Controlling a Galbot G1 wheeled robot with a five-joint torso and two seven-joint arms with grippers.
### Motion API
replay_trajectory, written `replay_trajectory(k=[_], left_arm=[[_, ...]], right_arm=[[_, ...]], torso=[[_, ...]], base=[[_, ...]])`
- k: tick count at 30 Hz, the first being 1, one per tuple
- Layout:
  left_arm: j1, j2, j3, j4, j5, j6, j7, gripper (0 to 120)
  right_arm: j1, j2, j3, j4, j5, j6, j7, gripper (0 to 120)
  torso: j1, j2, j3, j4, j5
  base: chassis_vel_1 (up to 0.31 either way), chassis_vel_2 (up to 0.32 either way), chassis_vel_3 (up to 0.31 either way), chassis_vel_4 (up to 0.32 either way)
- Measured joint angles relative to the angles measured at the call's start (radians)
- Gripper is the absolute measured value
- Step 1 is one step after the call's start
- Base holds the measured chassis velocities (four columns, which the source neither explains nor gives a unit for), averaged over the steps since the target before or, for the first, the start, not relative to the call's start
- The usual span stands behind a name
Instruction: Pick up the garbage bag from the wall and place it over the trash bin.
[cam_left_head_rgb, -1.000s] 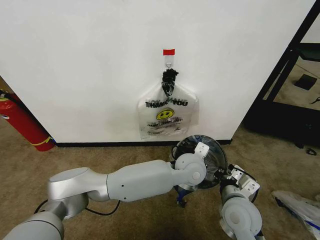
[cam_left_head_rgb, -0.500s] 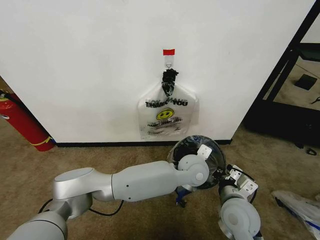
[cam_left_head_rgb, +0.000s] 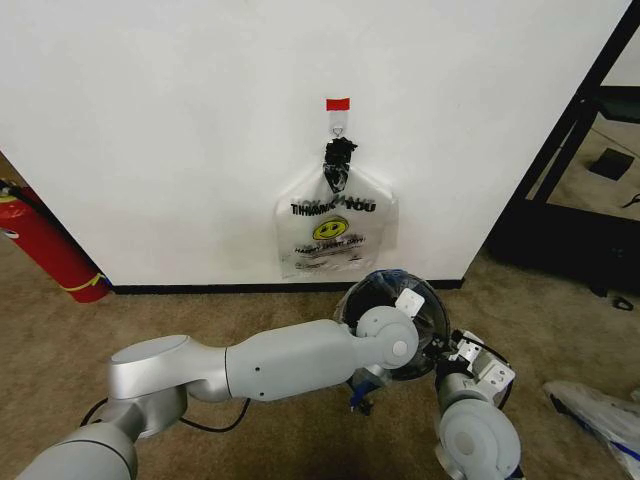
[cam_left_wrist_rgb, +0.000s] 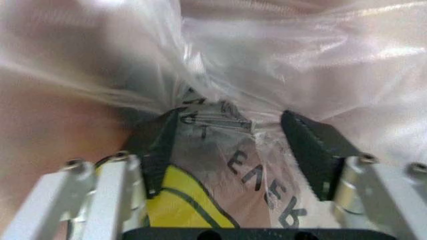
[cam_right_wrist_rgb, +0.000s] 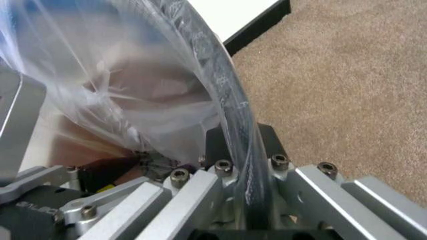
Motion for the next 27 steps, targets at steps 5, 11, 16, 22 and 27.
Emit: replay_trajectory(k=[5, 11, 16, 22, 27], left_arm=[[-0.002, -0.002, 0.0, 0.001, 0.002, 0.0, 0.0, 85], [-0.007, 0.004, -0.004, -0.006, 0.0, -0.003, -0.003, 100], [-0.007, 0.015, -0.012, -0.019, -0.001, -0.014, -0.004, 99], [-0.005, 0.018, -0.027, -0.036, -0.005, -0.064, -0.004, 97], [-0.004, 0.009, -0.028, -0.008, 0.007, -0.104, 0.014, 74]], right_arm=[[0.002, 0.001, -0.004, -0.007, -0.004, 0.0, -0.001, 0], [0.009, 0.001, -0.005, -0.013, -0.005, 0.001, -0.001, 0], [0.008, 0.0, -0.005, -0.014, -0.005, 0.001, -0.002, 0], [0.008, 0.0, -0.003, -0.016, -0.005, 0.002, -0.002, 0], [0.008, 0.002, -0.004, -0.012, -0.005, 0.003, -0.003, 0]], torso=[[0.0, 0.0, 0.0, 0.0, 0.0], [0.0, 0.0, 0.0, 0.0001, 0.0], [0.0, 0.0, 0.0, 0.0, 0.0], [0.0, 0.0, 0.0, 0.0, 0.0], [0.0, 0.0, 0.0, 0.0, 0.0]], base=[[0.0, 0.0, 0.0, 0.0], [0.0, 0.0, 0.0, 0.0], [0.0, 0.0, 0.0, 0.0], [0.0, 0.0, 0.0, 0.0], [0.0, 0.0, 0.0, 0.0]])
